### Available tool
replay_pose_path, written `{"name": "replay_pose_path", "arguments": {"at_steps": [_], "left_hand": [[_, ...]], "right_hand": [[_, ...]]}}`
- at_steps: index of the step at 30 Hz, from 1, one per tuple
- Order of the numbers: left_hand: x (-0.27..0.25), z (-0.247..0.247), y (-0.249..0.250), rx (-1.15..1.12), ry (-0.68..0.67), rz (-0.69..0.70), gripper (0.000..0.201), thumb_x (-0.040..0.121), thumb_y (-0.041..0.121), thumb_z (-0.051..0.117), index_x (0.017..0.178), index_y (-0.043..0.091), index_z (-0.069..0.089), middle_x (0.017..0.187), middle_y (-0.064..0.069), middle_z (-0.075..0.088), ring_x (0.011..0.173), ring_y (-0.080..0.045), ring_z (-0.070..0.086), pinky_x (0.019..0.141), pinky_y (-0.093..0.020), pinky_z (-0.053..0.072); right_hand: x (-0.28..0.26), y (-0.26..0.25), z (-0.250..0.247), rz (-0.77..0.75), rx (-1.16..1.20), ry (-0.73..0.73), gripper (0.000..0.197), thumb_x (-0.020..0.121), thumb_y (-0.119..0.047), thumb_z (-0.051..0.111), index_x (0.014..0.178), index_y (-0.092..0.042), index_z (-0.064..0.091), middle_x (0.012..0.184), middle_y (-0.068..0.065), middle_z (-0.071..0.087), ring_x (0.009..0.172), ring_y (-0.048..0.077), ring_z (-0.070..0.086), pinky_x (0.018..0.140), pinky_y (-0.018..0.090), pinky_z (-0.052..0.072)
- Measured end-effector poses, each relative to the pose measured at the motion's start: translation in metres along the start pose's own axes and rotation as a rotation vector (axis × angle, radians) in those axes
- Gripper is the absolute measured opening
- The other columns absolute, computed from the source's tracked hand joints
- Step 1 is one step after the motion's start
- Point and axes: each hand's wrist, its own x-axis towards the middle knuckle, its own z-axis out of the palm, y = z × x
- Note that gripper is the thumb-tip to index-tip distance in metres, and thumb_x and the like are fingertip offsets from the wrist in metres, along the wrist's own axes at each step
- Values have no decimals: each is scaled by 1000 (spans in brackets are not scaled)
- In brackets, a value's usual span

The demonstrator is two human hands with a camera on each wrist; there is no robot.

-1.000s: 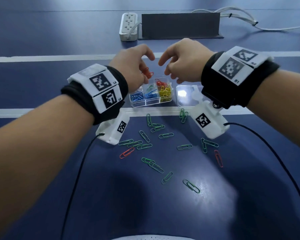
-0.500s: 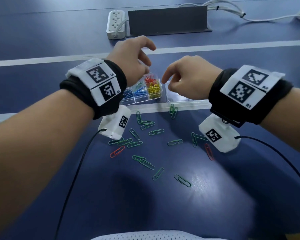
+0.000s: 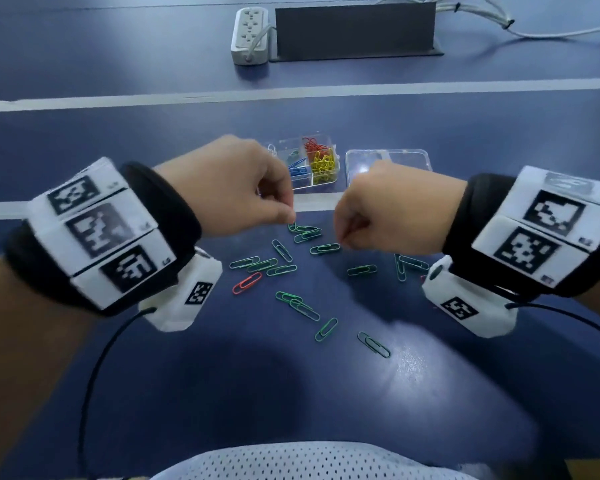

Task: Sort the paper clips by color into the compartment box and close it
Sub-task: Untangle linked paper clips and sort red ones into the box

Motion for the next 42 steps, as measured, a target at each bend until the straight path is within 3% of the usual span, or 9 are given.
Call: {"name": "replay_pose_path", "arguments": {"at_steps": [6,12,19,23,26,30,34,38,42], "left_hand": [[-41,13,-7,214,-189,-136,25,74,48,66,65,25,66,52,8,56,53,-2,50,57,-22,42],[-48,24,-3,334,-253,-140,29,78,53,61,71,24,64,61,11,56,58,1,42,55,-22,35],[-50,24,3,314,-264,-100,20,80,40,59,65,27,59,59,11,55,57,-2,46,61,-21,41],[-51,24,2,284,-206,-101,17,80,31,53,72,21,63,57,9,54,55,-4,45,61,-21,41],[-45,15,5,177,-125,-104,15,81,28,56,73,20,67,60,9,60,54,-4,50,53,-14,43],[-19,4,7,65,72,-56,16,83,30,59,80,19,71,60,11,58,62,-10,55,69,-19,38],[21,0,7,-5,225,-63,18,85,30,61,91,19,73,81,-1,68,72,-14,53,72,-21,37],[59,-2,7,2,353,-97,20,86,31,59,92,21,74,94,-1,71,79,-13,53,75,-26,40],[81,-1,5,50,328,-150,20,84,33,58,88,22,74,91,-2,70,80,-20,60,70,-30,43]], "right_hand": [[-40,15,-4,120,-74,-46,14,77,-18,62,78,-26,74,63,-12,66,65,11,58,72,23,50],[-66,10,4,258,-162,-173,16,72,-40,68,70,-24,70,64,-7,66,65,9,59,61,25,47],[-70,7,13,276,-158,-162,16,76,-22,58,69,-30,46,62,-14,46,65,9,43,63,24,37],[-66,3,10,227,-115,-210,14,76,-22,56,81,-33,48,65,-14,47,64,5,44,61,21,37],[-49,3,-1,186,-55,-93,17,77,-18,57,84,-30,65,61,-15,57,60,5,50,65,21,45],[-13,16,-18,185,192,117,12,77,-18,63,77,-27,72,63,-7,68,55,3,59,61,8,46],[27,28,-26,216,453,306,11,81,-17,63,80,-20,74,69,5,71,61,19,65,71,36,61],[61,34,-31,266,503,465,14,79,-17,64,73,-25,73,63,-3,67,58,11,62,73,36,60],[80,37,-32,331,498,470,15,80,-16,62,83,-21,77,66,-3,66,69,14,63,78,37,60]]}}
